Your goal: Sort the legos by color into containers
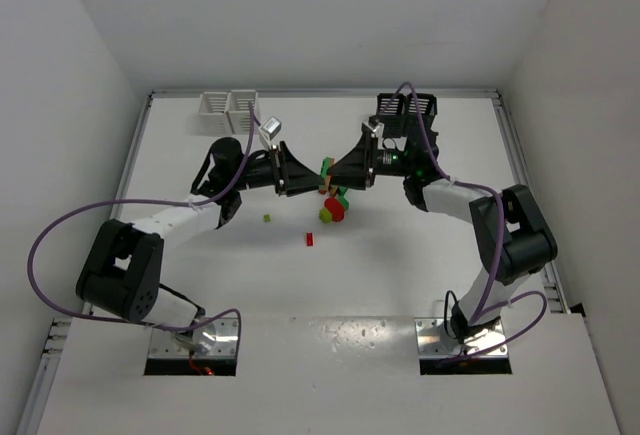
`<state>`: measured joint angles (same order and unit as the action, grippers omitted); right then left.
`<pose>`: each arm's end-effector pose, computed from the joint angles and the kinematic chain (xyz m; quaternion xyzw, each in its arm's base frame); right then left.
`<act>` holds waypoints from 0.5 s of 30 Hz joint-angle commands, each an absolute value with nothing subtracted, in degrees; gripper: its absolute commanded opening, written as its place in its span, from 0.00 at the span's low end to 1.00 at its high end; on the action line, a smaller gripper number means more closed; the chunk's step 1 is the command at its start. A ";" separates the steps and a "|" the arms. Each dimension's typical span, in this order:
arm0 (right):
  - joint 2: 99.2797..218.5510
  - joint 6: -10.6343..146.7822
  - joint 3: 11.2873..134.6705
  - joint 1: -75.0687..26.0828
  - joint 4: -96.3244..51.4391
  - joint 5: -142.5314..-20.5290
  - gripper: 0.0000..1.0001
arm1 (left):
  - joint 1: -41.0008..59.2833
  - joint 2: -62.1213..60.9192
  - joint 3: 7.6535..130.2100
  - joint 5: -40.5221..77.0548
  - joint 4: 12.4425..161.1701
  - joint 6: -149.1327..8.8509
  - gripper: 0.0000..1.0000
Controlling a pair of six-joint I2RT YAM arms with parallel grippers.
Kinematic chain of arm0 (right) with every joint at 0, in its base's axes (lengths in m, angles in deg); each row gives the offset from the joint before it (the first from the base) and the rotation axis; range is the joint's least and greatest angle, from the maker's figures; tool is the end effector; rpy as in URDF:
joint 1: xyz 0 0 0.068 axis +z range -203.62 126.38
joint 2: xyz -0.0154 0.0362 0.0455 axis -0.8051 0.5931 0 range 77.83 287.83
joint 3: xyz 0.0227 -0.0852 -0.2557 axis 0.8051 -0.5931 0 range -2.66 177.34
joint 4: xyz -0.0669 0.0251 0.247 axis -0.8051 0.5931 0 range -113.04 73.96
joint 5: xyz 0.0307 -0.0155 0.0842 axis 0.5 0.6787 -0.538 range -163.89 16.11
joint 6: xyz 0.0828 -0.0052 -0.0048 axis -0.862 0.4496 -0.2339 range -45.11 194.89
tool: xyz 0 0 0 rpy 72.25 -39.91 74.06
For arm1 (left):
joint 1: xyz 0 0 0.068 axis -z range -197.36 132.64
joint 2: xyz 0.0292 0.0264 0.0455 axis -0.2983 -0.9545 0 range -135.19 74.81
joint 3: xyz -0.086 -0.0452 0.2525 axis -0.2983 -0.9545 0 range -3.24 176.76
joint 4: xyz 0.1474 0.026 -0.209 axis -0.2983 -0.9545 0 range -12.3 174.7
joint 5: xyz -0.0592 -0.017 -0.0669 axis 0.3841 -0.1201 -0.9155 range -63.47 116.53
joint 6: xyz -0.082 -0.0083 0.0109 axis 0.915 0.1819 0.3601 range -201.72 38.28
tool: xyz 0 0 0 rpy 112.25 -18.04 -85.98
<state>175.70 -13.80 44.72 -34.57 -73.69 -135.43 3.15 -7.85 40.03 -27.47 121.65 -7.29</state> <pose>0.3230 0.1789 0.2257 0.0490 0.7050 0.7044 0.0670 0.2857 -0.1695 0.2620 -0.0118 0.7158 -0.6758 0.1753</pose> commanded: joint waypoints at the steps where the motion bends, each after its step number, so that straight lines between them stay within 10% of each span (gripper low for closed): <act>1: 175.31 -14.40 45.95 -33.93 -78.84 -135.50 0.48 | 2.51 -7.72 39.75 -28.05 124.96 -6.13 0.00; 15: 175.83 -14.94 46.48 -33.41 -80.07 -135.50 0.37 | 2.51 -8.78 39.74 -28.05 124.43 -6.13 0.00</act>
